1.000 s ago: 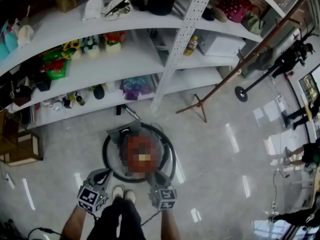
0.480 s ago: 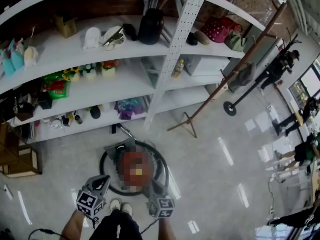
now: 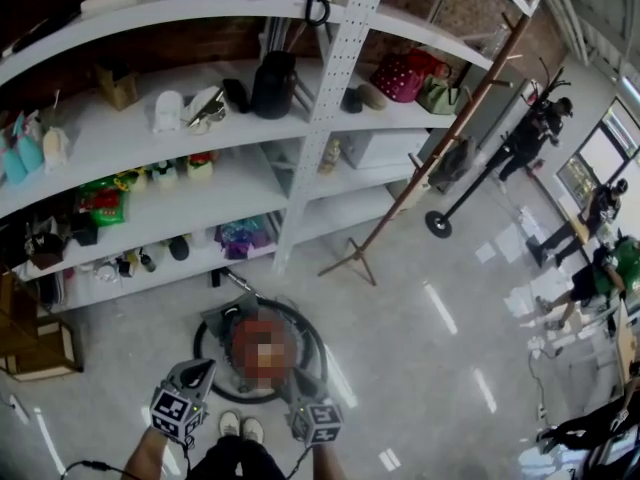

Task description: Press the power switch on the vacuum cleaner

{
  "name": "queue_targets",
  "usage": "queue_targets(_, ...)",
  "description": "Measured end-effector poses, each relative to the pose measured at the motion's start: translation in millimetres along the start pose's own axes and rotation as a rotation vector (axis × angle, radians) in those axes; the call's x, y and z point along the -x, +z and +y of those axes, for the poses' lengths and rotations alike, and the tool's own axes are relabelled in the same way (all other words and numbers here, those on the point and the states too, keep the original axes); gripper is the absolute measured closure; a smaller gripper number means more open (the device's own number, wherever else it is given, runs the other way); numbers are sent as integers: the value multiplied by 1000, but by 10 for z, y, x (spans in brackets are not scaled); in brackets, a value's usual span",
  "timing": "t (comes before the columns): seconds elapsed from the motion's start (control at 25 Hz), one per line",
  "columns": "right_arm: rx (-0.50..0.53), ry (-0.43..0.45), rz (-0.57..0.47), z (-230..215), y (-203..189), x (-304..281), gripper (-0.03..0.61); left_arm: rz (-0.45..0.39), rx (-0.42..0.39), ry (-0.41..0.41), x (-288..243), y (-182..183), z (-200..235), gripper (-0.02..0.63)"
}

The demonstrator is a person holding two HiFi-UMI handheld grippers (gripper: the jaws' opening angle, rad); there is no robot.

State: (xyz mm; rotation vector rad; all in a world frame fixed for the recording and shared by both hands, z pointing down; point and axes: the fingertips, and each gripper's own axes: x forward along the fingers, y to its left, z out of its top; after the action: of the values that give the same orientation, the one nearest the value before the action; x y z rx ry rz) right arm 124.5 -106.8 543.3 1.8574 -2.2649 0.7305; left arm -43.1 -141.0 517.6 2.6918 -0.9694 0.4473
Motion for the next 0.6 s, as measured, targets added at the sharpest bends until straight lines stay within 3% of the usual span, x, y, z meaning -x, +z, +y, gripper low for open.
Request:
queue_targets(0.24, 6, -4, -18, 35, 164, 133, 566, -3, -59, -13, 26, 151, -101, 607)
queue_targets(0.6, 17, -6, -56, 109, 377, 332, 566, -55, -86, -21, 114, 470, -191, 607)
